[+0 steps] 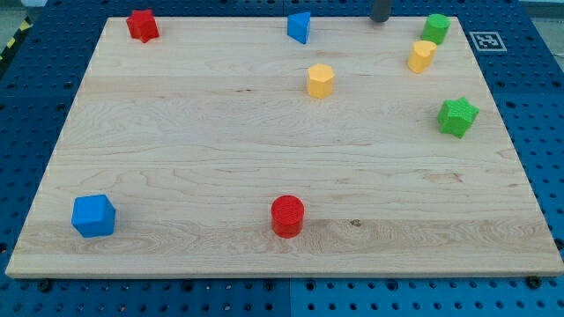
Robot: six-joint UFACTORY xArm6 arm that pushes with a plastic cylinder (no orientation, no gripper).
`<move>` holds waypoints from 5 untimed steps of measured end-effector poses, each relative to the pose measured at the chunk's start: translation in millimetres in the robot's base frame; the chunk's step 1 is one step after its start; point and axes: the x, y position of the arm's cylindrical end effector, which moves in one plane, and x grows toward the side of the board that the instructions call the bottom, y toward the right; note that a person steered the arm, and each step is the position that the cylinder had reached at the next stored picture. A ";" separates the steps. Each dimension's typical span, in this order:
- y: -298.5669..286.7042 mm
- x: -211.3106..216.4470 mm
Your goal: Push the green circle downwards
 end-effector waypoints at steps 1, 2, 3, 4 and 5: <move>14.1 0.3; 47.6 1.3; 107.6 1.2; 144.4 1.2; 146.8 10.2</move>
